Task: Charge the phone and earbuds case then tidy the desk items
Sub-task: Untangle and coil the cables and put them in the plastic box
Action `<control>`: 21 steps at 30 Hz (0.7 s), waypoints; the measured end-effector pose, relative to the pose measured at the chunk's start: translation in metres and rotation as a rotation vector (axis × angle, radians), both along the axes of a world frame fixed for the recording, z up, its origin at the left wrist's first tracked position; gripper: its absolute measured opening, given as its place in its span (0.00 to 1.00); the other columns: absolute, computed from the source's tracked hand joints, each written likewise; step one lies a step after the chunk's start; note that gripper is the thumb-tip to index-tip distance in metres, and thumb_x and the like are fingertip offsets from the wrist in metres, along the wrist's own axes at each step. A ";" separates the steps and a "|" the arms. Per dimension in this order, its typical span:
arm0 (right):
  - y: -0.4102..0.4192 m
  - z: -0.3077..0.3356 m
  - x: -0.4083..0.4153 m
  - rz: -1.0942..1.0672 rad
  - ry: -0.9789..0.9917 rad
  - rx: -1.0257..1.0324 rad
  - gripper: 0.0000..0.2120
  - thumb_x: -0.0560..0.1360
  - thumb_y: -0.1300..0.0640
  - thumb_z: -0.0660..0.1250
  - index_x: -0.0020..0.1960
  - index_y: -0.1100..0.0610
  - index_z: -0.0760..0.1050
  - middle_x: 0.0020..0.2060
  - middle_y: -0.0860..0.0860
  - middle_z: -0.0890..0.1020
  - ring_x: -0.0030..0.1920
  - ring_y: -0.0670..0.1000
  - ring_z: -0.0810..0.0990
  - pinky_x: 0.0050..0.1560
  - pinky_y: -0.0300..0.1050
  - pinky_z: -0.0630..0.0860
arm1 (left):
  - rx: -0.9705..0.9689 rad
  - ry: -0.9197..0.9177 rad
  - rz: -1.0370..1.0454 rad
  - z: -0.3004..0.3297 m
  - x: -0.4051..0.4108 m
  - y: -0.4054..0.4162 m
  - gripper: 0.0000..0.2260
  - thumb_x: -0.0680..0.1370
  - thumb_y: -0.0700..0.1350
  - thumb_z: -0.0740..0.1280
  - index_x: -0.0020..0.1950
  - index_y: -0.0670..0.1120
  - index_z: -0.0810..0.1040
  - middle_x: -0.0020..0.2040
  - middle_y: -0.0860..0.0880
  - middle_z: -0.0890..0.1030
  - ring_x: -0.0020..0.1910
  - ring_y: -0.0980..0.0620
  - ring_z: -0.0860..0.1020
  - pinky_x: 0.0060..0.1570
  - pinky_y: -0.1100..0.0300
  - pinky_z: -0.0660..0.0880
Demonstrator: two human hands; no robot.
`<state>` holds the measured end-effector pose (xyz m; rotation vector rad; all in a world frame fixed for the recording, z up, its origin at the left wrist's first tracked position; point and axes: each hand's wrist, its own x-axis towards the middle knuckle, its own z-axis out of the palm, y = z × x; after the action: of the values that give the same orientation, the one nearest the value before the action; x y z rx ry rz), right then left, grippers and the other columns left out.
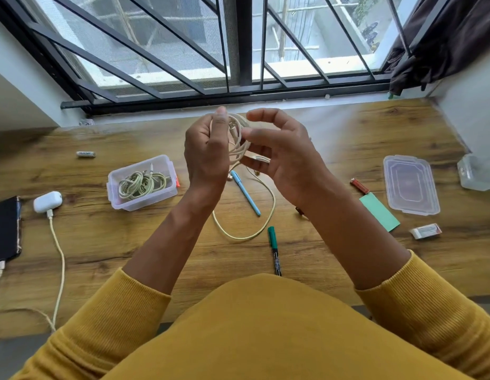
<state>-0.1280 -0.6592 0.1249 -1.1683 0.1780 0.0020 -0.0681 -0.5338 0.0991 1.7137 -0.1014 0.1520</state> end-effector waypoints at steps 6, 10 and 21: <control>0.017 0.001 0.004 -0.175 -0.159 -0.456 0.14 0.71 0.66 0.79 0.54 0.61 0.79 0.42 0.59 0.84 0.41 0.57 0.86 0.46 0.62 0.86 | 0.024 -0.045 0.065 0.006 0.000 -0.005 0.22 0.82 0.50 0.63 0.28 0.53 0.68 0.25 0.56 0.69 0.29 0.52 0.67 0.36 0.45 0.67; 0.020 0.000 0.009 -0.211 -0.146 -0.419 0.18 0.70 0.69 0.77 0.53 0.57 0.73 0.37 0.61 0.84 0.36 0.55 0.82 0.42 0.66 0.83 | 0.021 -0.039 0.073 0.008 -0.001 -0.006 0.22 0.81 0.50 0.63 0.27 0.52 0.69 0.26 0.55 0.71 0.29 0.52 0.68 0.35 0.43 0.69; 0.006 0.004 0.010 0.083 -0.254 -0.052 0.12 0.75 0.76 0.70 0.54 0.63 0.78 0.48 0.66 0.81 0.48 0.62 0.81 0.48 0.51 0.81 | -0.290 0.150 -0.130 0.016 -0.006 -0.002 0.20 0.88 0.50 0.57 0.42 0.42 0.78 0.36 0.43 0.77 0.33 0.51 0.75 0.32 0.58 0.71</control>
<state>-0.1180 -0.6536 0.1289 -1.2159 -0.0958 -0.0779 -0.0742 -0.5357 0.1148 1.4192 -0.0756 -0.0566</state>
